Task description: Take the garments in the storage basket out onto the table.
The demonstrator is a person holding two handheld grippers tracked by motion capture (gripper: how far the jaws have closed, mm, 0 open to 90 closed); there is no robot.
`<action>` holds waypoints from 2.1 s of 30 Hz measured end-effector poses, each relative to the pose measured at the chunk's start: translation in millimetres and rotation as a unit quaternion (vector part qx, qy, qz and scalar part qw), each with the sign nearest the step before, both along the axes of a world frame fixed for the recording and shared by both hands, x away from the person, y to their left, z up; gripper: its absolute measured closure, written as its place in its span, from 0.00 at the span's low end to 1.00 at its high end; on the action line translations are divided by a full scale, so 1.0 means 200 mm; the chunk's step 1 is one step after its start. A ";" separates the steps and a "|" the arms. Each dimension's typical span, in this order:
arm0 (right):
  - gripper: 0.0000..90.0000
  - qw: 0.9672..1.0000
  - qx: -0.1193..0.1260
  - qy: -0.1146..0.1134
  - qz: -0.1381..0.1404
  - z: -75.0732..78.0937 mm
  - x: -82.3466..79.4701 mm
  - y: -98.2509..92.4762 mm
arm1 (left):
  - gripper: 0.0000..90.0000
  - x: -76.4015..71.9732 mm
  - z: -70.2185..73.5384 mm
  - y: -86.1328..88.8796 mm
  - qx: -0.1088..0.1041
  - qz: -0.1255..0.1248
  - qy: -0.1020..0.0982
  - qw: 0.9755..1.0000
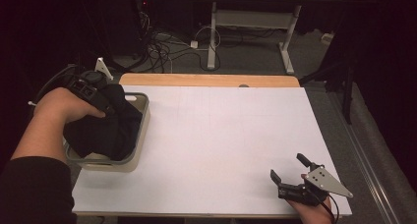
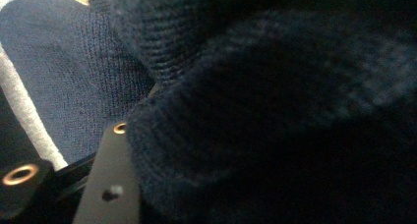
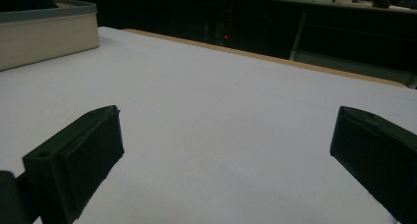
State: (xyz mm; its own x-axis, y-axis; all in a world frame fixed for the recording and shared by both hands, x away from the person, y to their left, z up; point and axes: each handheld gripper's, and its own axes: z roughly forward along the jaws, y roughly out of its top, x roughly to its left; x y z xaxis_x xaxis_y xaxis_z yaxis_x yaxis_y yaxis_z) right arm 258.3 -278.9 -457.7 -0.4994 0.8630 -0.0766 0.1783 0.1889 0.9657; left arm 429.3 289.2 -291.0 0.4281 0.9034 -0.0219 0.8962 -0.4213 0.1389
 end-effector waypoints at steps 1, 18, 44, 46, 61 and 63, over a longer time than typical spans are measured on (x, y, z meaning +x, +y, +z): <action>0.00 1.000 0.001 0.001 0.000 0.00 0.00 0.00 | 0.57 0.00 0.01 -0.01 -0.001 -0.001 -0.003 1.000; 0.00 1.000 0.003 -0.004 0.001 0.01 -0.02 0.01 | 0.57 -0.03 0.16 -0.13 -0.012 -0.021 -0.013 1.000; 0.00 1.000 0.005 -0.006 0.004 0.02 -0.02 0.02 | 0.57 -0.06 0.27 -0.49 -0.012 -0.080 -0.032 0.996; 0.00 1.000 0.005 -0.006 0.004 0.02 -0.02 0.02 | 0.57 -0.06 0.27 -0.51 -0.013 -0.082 -0.034 0.996; 0.00 1.000 0.005 -0.007 0.002 0.02 -0.02 0.02 | 0.57 -0.03 0.21 -0.75 -0.046 -0.129 -0.037 0.990; 0.00 1.000 0.005 -0.007 0.003 0.02 -0.02 0.02 | 0.57 -0.02 0.19 -0.78 -0.054 -0.138 -0.037 0.988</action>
State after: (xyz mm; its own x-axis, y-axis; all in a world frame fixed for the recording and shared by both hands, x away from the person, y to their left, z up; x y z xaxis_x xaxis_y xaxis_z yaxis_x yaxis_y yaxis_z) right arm 253.9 -275.1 -454.6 -0.5028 0.8611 -0.0757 0.1636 0.1808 0.9698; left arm 424.4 132.7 -252.6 0.6616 0.7464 -0.0712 0.7351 -0.6270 0.2579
